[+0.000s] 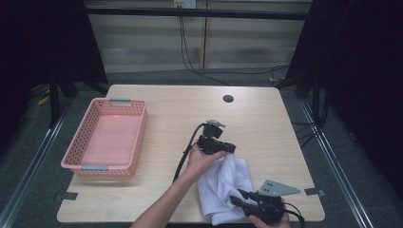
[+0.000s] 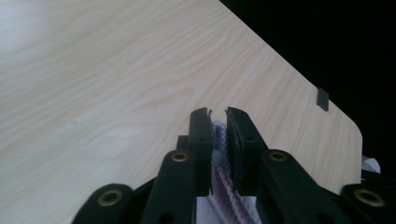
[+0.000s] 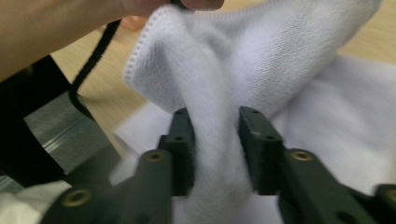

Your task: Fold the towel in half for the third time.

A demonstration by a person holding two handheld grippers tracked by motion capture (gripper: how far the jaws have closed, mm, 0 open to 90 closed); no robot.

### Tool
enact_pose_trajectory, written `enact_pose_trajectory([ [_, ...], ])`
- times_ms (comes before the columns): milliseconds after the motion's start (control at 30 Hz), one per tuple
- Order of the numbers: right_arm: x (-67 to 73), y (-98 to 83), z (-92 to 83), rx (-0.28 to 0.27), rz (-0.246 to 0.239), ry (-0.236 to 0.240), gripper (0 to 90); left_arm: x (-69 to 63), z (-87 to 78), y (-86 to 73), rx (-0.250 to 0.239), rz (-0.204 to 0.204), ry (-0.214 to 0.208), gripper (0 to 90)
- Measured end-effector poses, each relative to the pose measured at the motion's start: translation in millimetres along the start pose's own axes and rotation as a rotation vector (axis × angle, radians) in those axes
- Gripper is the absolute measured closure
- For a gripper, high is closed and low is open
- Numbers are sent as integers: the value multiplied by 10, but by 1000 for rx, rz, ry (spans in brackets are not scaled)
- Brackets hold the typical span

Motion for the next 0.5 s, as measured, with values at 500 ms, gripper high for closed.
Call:
enact_pose_trajectory([
  [500, -656, 549, -462, -45, 27, -126, 331, -81, -757, -116, -151, 124, -8, 536],
])
Point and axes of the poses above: each handheld gripper's, and its own axes: z roughly forward along the jaws, y roughly out of its top, x roughly to its left, the point moved 10 cm from there along z, roughly forward along the jaws, and after that the axes turned 10 degrees about y, right-handed, at the moved point
